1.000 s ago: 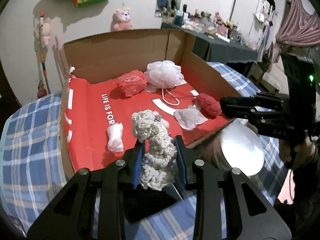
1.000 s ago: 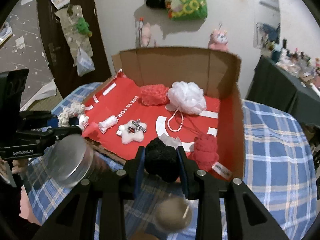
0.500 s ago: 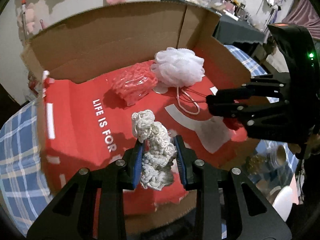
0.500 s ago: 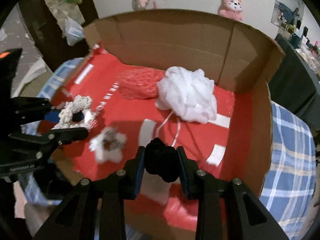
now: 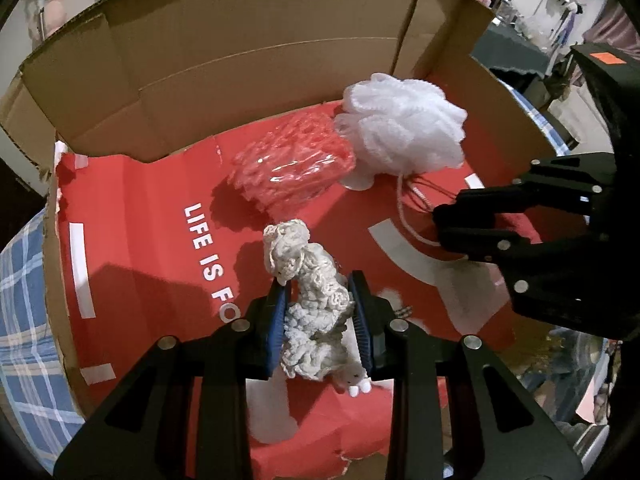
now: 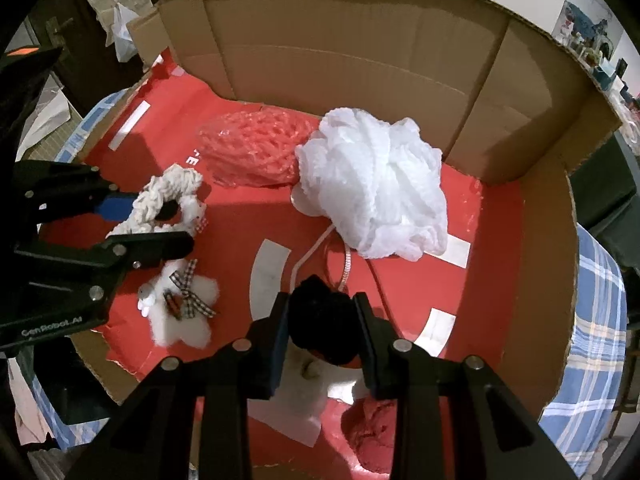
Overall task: Organize soft objects
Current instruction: 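Lower the scrunchie and pom-pom down into the box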
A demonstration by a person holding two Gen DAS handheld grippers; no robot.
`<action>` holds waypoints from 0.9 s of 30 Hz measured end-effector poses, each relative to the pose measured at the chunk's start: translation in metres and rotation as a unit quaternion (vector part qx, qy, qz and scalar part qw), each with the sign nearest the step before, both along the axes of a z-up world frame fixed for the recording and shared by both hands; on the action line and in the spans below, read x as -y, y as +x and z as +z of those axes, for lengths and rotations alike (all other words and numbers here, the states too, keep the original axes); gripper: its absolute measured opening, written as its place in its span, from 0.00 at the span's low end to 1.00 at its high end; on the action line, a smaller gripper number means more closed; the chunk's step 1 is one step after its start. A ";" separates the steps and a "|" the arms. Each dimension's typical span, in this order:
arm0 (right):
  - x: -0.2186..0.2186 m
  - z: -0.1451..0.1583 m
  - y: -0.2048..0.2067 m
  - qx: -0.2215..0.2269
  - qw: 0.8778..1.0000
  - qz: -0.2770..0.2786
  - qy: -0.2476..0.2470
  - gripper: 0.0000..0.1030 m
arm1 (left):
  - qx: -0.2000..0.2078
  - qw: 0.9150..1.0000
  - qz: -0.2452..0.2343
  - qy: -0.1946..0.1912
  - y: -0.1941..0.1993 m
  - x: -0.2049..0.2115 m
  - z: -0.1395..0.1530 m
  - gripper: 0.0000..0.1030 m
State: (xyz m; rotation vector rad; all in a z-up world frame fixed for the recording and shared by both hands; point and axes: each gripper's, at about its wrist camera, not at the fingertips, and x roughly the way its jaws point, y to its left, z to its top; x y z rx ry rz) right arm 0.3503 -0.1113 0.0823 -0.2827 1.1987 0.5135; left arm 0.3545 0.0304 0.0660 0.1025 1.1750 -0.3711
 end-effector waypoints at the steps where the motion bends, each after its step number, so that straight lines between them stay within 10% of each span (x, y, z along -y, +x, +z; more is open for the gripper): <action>1: 0.000 -0.001 0.001 -0.002 1.000 0.001 -0.001 0.33 | -0.002 1.000 0.001 0.001 0.001 -0.001 -0.001 0.27; 27: 0.008 -0.012 0.029 0.016 0.998 -0.021 -0.056 0.43 | -0.010 1.000 0.020 0.021 0.022 -0.004 -0.020 0.31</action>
